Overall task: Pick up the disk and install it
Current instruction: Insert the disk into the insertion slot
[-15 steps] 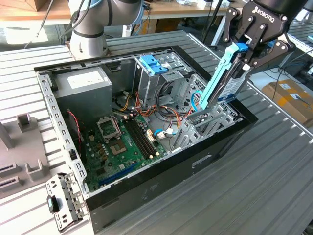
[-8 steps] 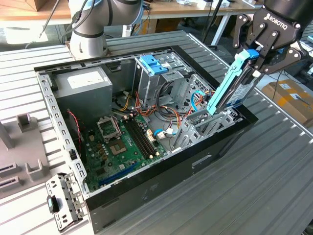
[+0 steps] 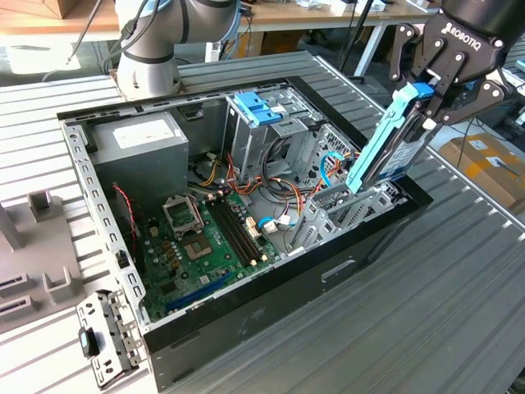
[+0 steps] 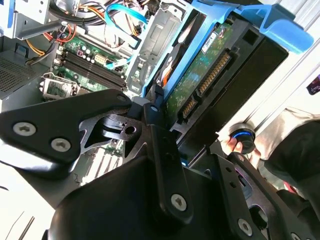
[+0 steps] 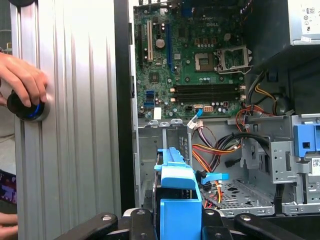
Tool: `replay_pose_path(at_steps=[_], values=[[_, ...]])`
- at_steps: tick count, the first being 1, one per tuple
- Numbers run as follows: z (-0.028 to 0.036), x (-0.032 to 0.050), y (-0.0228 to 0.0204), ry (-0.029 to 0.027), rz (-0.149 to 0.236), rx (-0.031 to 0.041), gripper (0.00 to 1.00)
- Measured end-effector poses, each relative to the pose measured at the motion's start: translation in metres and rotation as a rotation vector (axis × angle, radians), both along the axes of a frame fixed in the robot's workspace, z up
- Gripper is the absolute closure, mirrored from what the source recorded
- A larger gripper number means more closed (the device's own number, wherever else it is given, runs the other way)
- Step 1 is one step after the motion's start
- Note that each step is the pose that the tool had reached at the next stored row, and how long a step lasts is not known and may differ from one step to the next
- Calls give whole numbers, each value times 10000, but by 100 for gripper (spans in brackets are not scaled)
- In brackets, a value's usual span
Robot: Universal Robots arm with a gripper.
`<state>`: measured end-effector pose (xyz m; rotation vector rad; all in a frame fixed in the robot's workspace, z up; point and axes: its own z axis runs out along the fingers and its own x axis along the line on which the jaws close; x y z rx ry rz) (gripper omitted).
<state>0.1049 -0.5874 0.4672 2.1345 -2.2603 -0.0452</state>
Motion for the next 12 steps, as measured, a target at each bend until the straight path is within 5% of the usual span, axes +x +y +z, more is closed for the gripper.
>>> replay_pose_path(at_steps=[7,8,10,12], values=[[-4,-75,0,0,0,4,64],[-6,-90,-1,-1,0,45,64],[-9,-119,-4,0,-1,393,64],[-13,-140,-20,0,1,434,64]])
